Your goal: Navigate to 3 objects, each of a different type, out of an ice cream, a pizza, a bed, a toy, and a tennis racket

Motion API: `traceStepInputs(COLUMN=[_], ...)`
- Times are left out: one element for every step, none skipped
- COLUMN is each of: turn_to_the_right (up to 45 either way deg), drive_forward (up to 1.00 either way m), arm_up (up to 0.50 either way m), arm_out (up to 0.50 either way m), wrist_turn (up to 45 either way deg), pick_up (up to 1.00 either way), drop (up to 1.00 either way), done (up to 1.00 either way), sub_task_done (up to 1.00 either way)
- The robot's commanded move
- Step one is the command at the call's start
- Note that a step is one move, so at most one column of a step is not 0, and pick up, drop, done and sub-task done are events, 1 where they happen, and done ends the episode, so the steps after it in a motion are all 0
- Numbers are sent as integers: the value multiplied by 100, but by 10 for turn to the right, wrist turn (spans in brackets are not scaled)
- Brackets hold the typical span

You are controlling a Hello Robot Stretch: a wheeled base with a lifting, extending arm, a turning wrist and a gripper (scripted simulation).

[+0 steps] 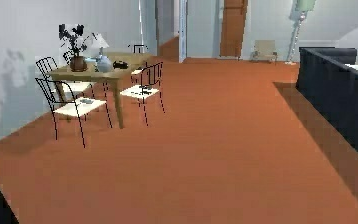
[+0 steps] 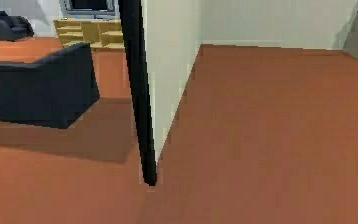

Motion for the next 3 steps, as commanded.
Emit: traceStepInputs(turn_to_the_right=[0, 30, 0], drive_forward=[100, 0, 100], arm_up=[0, 0, 0], arm_out=[0, 0, 0], wrist_turn=[0, 0, 0], pick_up=[0, 0, 0], drop=[0, 0, 0], done=[0, 0, 0], sub_task_done=[0, 0, 0])
